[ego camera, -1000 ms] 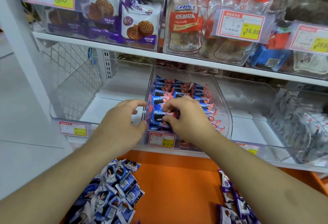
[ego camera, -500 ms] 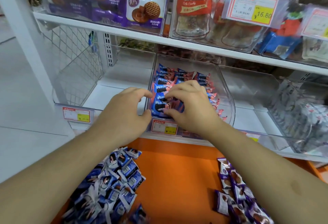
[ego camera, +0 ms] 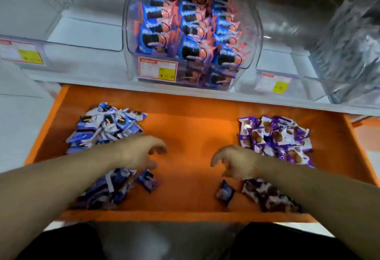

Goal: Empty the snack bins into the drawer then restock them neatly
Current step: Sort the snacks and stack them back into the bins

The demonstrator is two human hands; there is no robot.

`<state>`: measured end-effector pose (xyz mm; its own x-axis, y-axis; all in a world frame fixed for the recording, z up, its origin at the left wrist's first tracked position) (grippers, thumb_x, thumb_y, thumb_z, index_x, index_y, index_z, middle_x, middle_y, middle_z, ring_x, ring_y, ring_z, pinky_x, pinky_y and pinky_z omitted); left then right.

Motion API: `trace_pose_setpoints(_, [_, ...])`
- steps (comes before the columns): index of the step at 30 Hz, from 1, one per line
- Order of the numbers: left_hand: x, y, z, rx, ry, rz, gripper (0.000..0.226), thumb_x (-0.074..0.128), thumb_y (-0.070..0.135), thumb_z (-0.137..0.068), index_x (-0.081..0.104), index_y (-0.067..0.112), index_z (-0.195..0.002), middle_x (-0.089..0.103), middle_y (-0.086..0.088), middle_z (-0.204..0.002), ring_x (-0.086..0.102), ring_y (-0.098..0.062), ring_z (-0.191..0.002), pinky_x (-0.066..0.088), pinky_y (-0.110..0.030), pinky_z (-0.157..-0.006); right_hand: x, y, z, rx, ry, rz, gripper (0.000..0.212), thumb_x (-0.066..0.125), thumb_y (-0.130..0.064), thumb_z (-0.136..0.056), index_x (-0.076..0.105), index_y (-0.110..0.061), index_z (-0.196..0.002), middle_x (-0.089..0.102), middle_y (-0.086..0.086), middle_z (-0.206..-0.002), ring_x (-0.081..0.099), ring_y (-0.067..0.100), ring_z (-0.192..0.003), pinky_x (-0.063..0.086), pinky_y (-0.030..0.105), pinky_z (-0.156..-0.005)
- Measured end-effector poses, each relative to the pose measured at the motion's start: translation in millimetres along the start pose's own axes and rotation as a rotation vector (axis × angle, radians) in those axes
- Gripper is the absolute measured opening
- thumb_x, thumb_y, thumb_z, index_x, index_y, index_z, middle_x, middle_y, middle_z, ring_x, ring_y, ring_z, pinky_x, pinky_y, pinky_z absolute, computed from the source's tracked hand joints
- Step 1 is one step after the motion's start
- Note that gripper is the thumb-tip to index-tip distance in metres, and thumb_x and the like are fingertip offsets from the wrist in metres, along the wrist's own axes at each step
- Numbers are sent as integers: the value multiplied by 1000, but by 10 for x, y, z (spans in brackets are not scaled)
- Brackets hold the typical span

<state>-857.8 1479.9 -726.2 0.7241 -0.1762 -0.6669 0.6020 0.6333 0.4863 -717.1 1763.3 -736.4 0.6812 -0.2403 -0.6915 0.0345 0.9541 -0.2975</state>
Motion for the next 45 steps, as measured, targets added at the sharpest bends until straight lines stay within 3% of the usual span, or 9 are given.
trace_pose_setpoints(3, [388,-274,-354,-13,-143,-111,58,78,39,-90,54,37,-143,57,11,-138,50,-4,-113,37,-1,-83,470,440,-206,6,-120,59,56,80,-22,-86,62,-30,-139,57,-5,-144,55,19,-129,45,32,-106])
trace_pose_setpoints(6, [675,-563,-563,5,-251,-218,63,76,45,-86,54,34,-144,57,7,-141,52,-13,-128,43,-27,-105,806,656,-332,-44,-177,88,60,82,-25,-86,60,-21,-141,55,3,-147,50,24,-135,40,35,-111])
trace_pose_setpoints(14, [946,-702,-748,15,-133,-137,39,83,45,-79,64,34,-112,57,17,-109,56,-6,-101,50,-34,-87,964,692,-487,-77,-164,166,52,79,-31,-89,60,-31,-138,49,-3,-151,44,18,-140,43,39,-112])
trace_pose_setpoints(20, [645,-488,-696,-184,100,342,38,90,27,-78,60,36,-100,67,16,-104,66,-5,-93,55,-29,-78,520,512,-487,128,49,-264,35,89,-25,-81,64,-32,-105,60,-16,-112,61,6,-103,49,22,-76])
trace_pose_setpoints(22, [485,-345,-637,-202,110,445,38,90,23,-79,60,31,-102,71,11,-100,71,-8,-84,59,-33,-73,274,359,-444,162,100,-479,36,92,-15,-77,64,-28,-97,67,-13,-101,70,13,-85,58,32,-67])
trace_pose_setpoints(30, [-588,547,50,-87,272,738,49,89,11,-80,60,22,-118,79,-7,-92,77,-31,-73,65,-43,-70,-904,-522,284,-9,338,-790,33,82,-12,-90,63,-18,-116,68,11,-111,75,33,-76,64,45,-67])
trace_pose_setpoints(34, [-961,875,621,-88,396,904,43,85,7,-84,62,22,-118,76,-15,-104,78,-33,-77,65,-39,-62,-1303,-862,852,-69,601,-846,42,83,-10,-89,62,-27,-121,64,-5,-108,74,23,-77,64,43,-64])
trace_pose_setpoints(39, [-1217,1174,1135,4,476,1265,37,78,-4,-85,71,10,-119,75,-19,-103,76,-41,-85,64,-37,-65,-1522,-1259,1256,-207,1083,-414,46,87,-6,-80,69,-36,-110,61,-18,-111,63,10,-102,56,30,-76])
trace_pose_setpoints(45, [-1380,1262,1296,132,582,1514,52,86,15,-77,70,9,-125,73,-26,-101,73,-33,-83,61,-41,-72,-1560,-1546,1305,-373,1037,-449,49,83,1,-82,73,-33,-115,55,-17,-132,56,11,-130,49,22,-102])
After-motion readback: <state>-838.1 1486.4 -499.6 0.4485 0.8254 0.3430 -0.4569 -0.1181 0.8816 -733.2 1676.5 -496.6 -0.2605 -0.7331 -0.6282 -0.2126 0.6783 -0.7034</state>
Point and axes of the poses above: each hand's wrist, its own z-axis away from the middle knuckle, its own x-axis out of the palm, y = z × x, the point moved 2 cm from there along -z, towards the middle knuckle
